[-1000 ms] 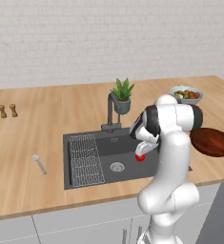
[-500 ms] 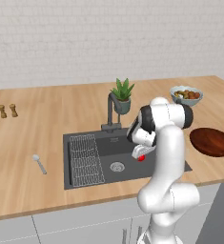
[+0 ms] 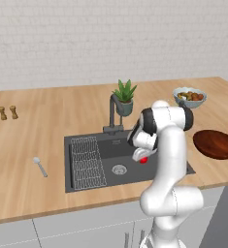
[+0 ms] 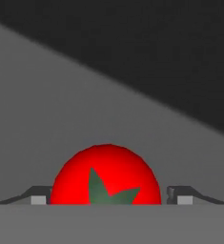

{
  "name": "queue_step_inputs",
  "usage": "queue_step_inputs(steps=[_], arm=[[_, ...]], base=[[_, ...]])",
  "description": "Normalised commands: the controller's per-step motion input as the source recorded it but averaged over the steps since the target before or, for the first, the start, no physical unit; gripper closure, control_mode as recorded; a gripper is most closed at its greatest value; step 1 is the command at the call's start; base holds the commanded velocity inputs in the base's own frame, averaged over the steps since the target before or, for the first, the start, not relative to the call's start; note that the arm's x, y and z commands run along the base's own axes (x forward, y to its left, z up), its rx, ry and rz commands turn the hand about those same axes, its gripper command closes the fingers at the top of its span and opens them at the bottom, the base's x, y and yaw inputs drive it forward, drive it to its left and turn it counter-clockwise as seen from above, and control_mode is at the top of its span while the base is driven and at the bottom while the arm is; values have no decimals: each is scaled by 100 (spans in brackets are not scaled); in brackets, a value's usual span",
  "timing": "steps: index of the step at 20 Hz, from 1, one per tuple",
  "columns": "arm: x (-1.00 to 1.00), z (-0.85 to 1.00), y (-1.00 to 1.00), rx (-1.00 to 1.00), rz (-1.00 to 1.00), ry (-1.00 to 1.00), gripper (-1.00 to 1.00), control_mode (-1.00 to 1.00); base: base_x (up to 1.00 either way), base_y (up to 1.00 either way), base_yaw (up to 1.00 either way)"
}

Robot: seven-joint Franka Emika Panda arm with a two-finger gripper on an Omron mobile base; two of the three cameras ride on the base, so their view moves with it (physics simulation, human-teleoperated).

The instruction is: Pick the tomato from the sink and place it in the bowl. Then pick the bowl and place it in the microwave. Then close the microwave door and press the start button.

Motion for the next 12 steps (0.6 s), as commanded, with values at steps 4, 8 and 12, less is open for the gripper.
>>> queue_step_inputs(steps=[4, 8, 12], arm=[[-45, 23, -1, -1, 1, -13, 100, -100], [-45, 93, 0, -9, 8, -16, 100, -100], [-56, 100, 0, -16, 10, -15, 100, -100]], base=[[0, 0, 0], [0, 0, 0], [0, 0, 0]])
